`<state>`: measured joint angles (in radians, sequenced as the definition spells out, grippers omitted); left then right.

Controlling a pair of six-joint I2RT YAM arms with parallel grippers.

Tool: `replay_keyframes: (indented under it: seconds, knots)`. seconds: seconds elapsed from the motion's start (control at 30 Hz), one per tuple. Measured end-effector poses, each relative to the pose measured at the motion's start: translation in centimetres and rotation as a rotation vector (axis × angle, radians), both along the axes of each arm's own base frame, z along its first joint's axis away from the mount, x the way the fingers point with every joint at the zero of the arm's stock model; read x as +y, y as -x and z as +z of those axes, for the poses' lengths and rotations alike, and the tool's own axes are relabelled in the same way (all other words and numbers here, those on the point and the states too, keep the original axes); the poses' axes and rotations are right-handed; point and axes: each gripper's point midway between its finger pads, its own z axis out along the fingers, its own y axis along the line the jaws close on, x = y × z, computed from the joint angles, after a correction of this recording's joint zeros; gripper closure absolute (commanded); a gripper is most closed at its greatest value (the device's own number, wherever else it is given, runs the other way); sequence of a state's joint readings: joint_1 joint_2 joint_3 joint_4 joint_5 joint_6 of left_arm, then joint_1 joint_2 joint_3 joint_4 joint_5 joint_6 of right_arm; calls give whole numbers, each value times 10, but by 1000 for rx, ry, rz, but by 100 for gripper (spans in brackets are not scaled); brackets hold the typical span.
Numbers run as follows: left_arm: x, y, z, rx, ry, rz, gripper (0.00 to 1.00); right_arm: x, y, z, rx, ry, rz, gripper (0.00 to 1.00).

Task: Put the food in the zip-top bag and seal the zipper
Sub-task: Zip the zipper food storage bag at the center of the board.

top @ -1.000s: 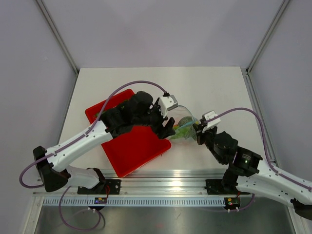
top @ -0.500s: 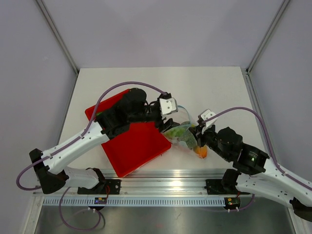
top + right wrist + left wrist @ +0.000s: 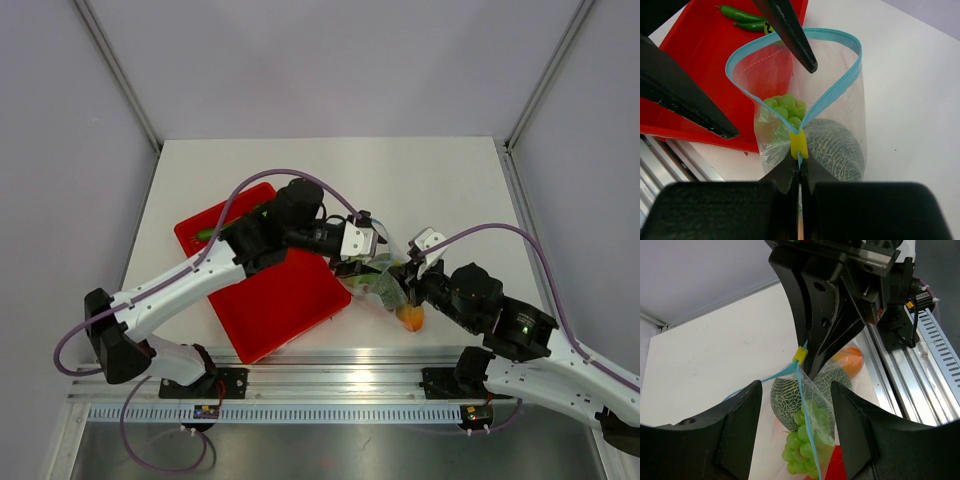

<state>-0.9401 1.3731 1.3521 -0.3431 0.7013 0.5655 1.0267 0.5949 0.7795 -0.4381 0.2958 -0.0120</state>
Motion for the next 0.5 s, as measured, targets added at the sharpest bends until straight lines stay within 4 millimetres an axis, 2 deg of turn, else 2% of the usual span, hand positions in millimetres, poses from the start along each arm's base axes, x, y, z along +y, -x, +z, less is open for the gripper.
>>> replay_keyframes:
  seconds: [0.23,0.43,0.5]
  knots:
    - [-17,-2,12,6,14,-62,45,1,1,-1,15,-11,-2,100]
    - [-24,5,2,41,-35,-117,58,1,1,-1,17,-11,-2,100]
    - [-24,8,-4,50,-53,-133,59,1,1,-1,18,-12,-2,100]
